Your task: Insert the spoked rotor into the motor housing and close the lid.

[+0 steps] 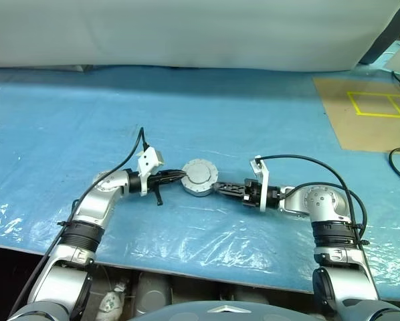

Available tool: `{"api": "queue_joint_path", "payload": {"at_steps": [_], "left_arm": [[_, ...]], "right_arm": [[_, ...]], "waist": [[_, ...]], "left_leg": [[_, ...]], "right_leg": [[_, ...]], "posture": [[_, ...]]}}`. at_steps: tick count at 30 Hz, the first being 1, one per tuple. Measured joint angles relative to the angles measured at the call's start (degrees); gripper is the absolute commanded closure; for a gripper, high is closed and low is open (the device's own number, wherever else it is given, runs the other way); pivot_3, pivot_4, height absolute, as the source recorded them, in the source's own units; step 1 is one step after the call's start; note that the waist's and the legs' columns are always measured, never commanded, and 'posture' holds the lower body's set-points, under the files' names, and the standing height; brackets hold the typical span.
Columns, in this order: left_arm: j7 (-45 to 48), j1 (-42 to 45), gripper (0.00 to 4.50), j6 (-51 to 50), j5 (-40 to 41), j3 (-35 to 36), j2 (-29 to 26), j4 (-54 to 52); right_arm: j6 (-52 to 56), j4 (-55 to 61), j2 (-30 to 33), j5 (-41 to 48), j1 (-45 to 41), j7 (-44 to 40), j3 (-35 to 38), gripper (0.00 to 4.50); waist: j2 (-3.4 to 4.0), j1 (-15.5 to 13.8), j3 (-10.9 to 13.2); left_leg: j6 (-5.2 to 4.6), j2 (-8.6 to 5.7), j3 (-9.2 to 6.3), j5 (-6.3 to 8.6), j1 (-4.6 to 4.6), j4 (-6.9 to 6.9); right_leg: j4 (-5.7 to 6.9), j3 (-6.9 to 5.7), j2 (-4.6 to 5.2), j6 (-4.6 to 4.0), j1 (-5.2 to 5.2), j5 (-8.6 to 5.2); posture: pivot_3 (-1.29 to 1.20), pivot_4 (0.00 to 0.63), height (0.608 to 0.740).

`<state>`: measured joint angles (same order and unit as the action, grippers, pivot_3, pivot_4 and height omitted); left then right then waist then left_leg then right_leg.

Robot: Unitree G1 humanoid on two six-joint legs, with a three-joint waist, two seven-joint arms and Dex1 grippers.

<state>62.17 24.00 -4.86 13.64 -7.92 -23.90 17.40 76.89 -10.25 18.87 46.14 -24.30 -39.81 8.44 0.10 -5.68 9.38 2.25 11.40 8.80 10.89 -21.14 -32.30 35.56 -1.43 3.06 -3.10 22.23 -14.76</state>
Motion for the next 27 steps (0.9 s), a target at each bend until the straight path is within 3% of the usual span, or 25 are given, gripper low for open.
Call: {"api": "queue_joint_path", "payload": {"at_steps": [27], "left_arm": [[0.08,0.25,4.5,0.48,-0.44,-0.18,0.22,0.32]], "right_arm": [[-9.01,0.83,-3.28,-1.12,2.59,1.6,1.26,1.97]], "waist": [[0.0,0.01,0.0]], "left_leg": [[0.0,-0.03,-0.01,0.0,0.01,0.12]], "right_leg": [[-0.14,0.0,0.03,0.04,-0.01,-0.02]], "posture": [[0.0,0.15,0.74]]}}
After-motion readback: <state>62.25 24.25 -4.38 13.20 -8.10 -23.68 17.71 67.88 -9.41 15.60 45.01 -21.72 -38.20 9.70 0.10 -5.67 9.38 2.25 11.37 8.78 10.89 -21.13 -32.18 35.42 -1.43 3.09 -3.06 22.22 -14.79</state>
